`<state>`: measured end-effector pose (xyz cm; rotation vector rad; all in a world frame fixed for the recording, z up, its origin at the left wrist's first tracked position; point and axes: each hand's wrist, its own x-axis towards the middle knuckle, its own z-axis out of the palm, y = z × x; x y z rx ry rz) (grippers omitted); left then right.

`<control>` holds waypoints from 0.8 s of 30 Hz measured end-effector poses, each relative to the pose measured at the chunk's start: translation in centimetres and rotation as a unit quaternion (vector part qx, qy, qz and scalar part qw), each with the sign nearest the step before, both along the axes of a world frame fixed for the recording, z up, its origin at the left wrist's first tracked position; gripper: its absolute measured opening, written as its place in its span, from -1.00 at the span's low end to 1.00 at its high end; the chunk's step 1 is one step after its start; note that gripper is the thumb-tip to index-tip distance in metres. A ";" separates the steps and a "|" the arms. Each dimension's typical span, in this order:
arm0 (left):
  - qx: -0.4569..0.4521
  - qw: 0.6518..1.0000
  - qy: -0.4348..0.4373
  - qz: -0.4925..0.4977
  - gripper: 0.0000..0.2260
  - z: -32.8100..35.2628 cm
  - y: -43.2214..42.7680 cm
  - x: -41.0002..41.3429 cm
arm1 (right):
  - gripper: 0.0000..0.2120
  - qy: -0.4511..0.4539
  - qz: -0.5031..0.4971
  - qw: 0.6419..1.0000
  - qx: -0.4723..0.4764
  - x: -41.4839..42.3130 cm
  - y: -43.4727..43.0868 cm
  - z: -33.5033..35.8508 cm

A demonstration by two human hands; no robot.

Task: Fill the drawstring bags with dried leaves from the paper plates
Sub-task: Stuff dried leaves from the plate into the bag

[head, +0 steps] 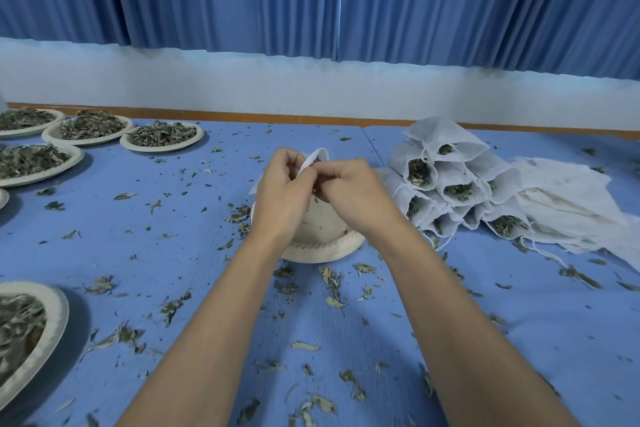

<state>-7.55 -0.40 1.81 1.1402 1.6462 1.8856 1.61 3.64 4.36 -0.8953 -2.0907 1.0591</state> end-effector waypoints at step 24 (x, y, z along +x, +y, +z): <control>0.021 0.997 0.020 0.068 -0.80 -0.9 0.0 -1.8 | -0.82 0.159 -0.081 0.978 -0.111 0.9 0.1 -0.1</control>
